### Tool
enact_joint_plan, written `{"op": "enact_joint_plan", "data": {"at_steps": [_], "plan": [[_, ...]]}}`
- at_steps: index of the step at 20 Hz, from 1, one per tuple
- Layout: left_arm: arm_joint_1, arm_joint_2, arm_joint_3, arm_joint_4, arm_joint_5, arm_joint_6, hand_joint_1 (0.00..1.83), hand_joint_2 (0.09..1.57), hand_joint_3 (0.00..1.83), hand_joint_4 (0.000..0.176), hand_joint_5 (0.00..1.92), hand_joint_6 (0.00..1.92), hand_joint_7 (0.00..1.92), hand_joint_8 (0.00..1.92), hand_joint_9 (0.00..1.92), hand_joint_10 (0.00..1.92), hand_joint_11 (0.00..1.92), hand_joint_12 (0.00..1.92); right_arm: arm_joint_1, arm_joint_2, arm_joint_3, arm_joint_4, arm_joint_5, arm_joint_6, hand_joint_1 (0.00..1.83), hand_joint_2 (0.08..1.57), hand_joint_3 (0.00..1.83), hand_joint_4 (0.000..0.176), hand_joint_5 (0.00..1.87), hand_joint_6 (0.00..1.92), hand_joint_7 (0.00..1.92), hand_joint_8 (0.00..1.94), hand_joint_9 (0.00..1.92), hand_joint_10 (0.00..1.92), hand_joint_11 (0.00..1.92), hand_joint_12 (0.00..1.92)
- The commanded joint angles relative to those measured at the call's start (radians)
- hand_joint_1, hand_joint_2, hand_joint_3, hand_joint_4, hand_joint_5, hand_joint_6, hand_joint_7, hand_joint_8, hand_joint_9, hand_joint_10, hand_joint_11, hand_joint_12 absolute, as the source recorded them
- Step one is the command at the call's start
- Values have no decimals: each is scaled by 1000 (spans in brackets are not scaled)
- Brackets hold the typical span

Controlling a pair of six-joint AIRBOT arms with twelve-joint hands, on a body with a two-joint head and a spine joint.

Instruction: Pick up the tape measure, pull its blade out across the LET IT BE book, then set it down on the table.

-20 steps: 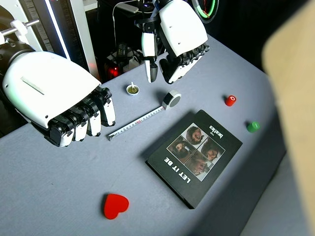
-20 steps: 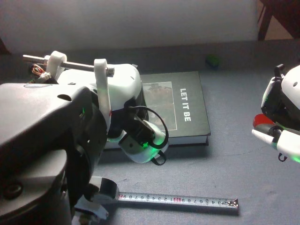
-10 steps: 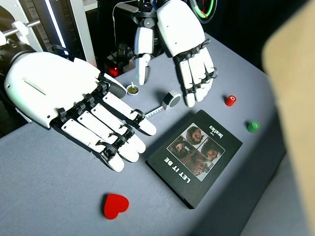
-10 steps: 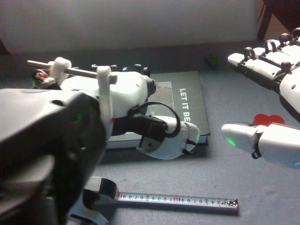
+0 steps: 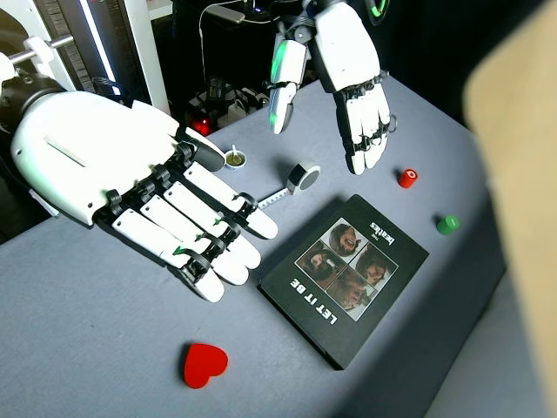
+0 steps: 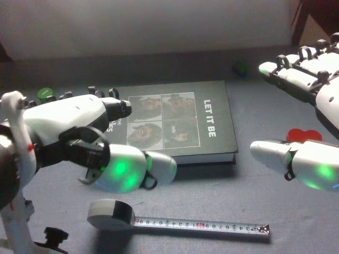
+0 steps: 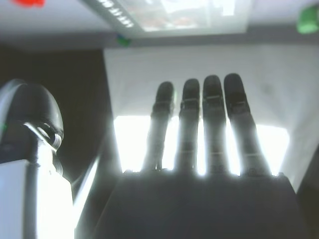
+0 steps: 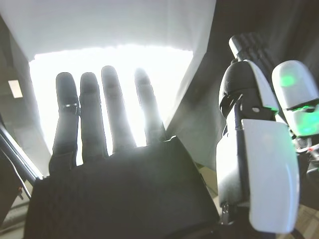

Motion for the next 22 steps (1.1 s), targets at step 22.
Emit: {"op": "enact_joint_plan", "data": {"at_steps": [22], "plan": [[436,56,151,961,379,-1095,906,1117,0,0,481,6,536,4,503,10,106,860,17,3,-9,-72,67,0,62,1126,8,64,189,0,277,1,180,1,0,744]]}}
